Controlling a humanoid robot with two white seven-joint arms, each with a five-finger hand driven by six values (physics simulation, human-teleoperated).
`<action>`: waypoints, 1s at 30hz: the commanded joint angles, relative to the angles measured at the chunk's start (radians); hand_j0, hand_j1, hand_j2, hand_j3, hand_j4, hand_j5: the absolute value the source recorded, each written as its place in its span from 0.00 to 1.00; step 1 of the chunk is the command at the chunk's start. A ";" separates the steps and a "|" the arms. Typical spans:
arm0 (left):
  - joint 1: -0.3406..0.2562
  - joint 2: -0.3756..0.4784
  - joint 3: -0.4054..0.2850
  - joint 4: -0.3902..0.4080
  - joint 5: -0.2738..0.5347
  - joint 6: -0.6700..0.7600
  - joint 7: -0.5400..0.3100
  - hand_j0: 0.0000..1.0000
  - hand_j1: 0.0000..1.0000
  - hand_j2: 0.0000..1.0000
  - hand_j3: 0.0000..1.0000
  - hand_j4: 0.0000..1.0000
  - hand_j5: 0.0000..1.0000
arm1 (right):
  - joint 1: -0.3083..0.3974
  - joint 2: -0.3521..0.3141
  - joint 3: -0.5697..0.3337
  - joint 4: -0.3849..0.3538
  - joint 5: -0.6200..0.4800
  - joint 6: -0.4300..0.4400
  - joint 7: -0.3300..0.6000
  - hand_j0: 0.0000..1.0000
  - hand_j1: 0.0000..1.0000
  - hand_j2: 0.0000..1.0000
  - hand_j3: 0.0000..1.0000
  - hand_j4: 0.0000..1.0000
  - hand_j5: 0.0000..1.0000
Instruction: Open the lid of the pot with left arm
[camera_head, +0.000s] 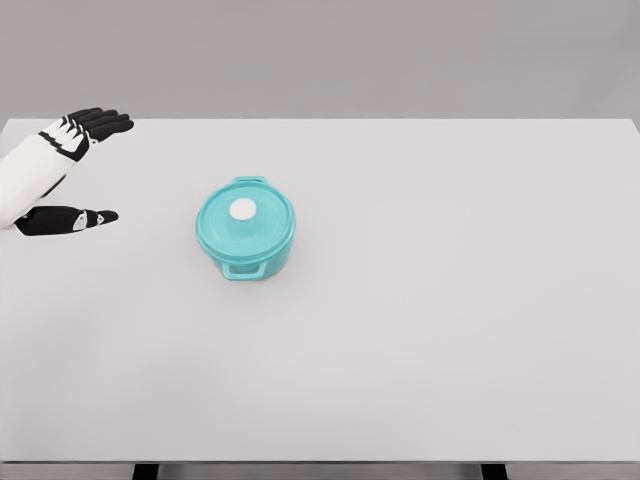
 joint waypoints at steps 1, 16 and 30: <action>-0.002 0.000 0.002 0.000 0.007 0.000 0.000 1.00 1.00 1.00 1.00 1.00 1.00 | 0.000 0.000 -0.005 -0.004 -0.002 0.000 0.000 1.00 1.00 1.00 1.00 1.00 1.00; -0.394 0.040 -0.422 0.012 -0.010 0.000 -0.307 1.00 1.00 1.00 1.00 1.00 1.00 | 0.003 0.000 0.000 0.001 0.000 0.000 0.000 1.00 1.00 1.00 1.00 1.00 1.00; -0.756 -0.003 -0.745 0.096 -0.246 0.000 -0.311 1.00 1.00 1.00 1.00 1.00 1.00 | 0.003 0.000 0.000 0.001 0.000 0.000 0.000 1.00 1.00 1.00 1.00 1.00 1.00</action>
